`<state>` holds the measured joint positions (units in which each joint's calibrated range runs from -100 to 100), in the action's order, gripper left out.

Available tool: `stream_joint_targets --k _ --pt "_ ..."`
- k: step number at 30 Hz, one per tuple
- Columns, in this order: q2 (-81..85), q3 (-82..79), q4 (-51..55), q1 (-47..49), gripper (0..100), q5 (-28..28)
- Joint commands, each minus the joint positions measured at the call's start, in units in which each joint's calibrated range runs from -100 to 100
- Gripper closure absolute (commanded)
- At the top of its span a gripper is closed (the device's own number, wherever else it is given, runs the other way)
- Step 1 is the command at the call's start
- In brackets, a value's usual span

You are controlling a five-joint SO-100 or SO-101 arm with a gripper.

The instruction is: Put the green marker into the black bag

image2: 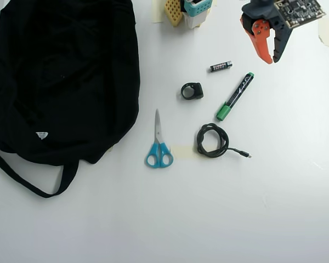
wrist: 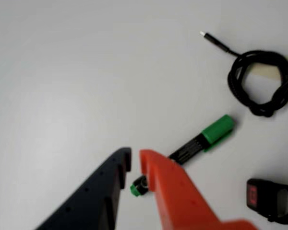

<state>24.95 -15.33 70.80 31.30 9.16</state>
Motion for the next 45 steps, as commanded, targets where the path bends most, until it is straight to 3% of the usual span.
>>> stream_joint_targets --k 1,11,17,32,38,45 --pt "-2.4 2.5 0.3 0.0 98 0.3" --pt "-8.9 1.6 0.2 -1.1 98 0.4" --pt "-9.0 1.6 -0.3 -0.1 98 6.5" --pt "-8.9 -1.9 0.2 1.1 98 6.8" --pt "-8.1 -1.7 -0.3 1.2 98 15.4" --pt "-8.8 -2.0 0.3 1.8 98 15.5"
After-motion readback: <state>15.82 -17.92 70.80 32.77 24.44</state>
